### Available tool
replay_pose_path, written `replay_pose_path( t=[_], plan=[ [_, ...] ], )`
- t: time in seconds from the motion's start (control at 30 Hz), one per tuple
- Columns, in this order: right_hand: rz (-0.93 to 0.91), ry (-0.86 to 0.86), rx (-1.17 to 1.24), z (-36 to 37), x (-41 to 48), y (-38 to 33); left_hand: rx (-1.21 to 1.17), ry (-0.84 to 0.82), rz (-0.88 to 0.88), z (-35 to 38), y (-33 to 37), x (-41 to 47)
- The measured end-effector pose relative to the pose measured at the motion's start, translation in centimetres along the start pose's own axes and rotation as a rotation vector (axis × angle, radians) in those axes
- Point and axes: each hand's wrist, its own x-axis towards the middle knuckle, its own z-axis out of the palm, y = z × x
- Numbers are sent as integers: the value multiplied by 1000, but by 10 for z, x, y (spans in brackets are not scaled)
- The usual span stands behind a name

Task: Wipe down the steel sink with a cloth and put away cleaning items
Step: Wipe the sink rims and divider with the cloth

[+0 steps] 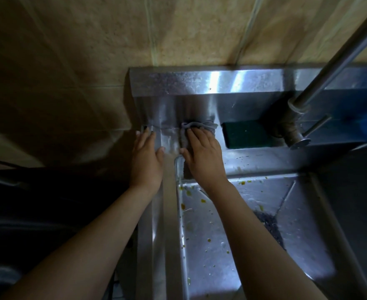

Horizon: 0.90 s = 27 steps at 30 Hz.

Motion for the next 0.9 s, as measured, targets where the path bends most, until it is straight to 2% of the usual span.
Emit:
replay_pose_path(
  t=[0.07, 0.2, 0.33, 0.53, 0.73, 0.9],
  plan=[
    [2, 52, 69, 1, -1, -2, -14, 1, -10, 0, 1, 0],
    [23, 271, 225, 10, -12, -14, -34, -4, -10, 0, 0, 1],
    [154, 409, 431, 9, -8, -28, -110, 37, -67, 2, 3, 2],
    [415, 585, 746, -9, 15, -54, -334, 110, -371, 1, 6, 20],
    [470, 616, 887, -9, 46, -79, -539, -5, -393, 7, -3, 43],
    [394, 645, 864, 5, 53, -79, -495, 107, -372, 12, -8, 47]
  ],
)
